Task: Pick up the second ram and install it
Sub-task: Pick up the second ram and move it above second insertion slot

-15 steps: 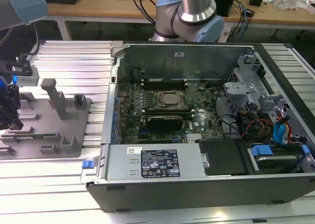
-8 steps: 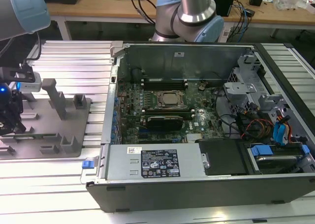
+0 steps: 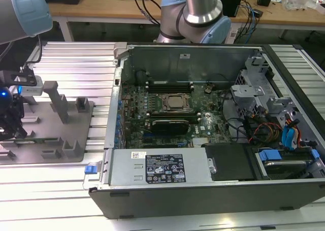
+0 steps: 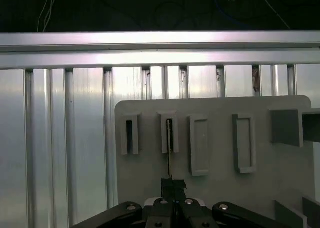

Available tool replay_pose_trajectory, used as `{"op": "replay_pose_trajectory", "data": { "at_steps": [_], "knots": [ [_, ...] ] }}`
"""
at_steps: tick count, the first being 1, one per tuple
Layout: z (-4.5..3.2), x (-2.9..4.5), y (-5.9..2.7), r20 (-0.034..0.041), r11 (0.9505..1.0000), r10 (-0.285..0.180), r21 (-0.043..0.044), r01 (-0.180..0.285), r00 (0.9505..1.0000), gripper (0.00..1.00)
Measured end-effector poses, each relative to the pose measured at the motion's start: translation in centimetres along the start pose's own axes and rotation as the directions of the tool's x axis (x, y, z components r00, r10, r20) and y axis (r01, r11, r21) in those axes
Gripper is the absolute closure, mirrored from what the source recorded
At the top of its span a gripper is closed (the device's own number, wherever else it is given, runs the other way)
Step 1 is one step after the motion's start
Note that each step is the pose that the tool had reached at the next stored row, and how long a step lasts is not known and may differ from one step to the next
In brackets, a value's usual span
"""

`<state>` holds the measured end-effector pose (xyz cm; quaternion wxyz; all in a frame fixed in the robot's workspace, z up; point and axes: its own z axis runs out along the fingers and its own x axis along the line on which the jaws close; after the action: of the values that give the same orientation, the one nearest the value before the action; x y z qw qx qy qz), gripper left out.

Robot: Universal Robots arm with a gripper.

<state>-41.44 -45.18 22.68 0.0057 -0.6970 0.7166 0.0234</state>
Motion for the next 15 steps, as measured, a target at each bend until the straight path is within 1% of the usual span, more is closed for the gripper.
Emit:
{"op": "replay_pose_trajectory", "data": {
  "at_steps": [2,4,6,8,9,10,11,15],
  "knots": [
    [0.00,0.00,0.00,0.0000,1.0000,-0.001,0.0000,0.001,1.0000,0.91],
    [0.00,0.00,0.00,0.0000,1.0000,-0.001,-0.0001,0.001,1.0000,0.78],
    [0.02,0.00,0.00,0.0001,1.0000,-0.002,0.0000,0.002,1.0000,0.78],
    [0.11,0.00,-0.01,0.0000,0.9999,-0.014,-0.0003,0.014,0.9999,0.78],
    [0.24,0.01,-0.01,-0.0006,0.9994,-0.033,-0.0012,0.033,0.9994,0.78],
    [0.56,0.02,-0.02,-0.0009,0.9989,-0.046,-0.0019,0.046,0.9989,0.78],
    [0.79,0.03,-0.02,-0.0010,0.9987,-0.050,-0.0021,0.050,0.9987,0.78],
    [1.32,0.05,-0.03,-0.0011,0.9987,-0.051,-0.0021,0.051,0.9987,0.78]
  ]
}}
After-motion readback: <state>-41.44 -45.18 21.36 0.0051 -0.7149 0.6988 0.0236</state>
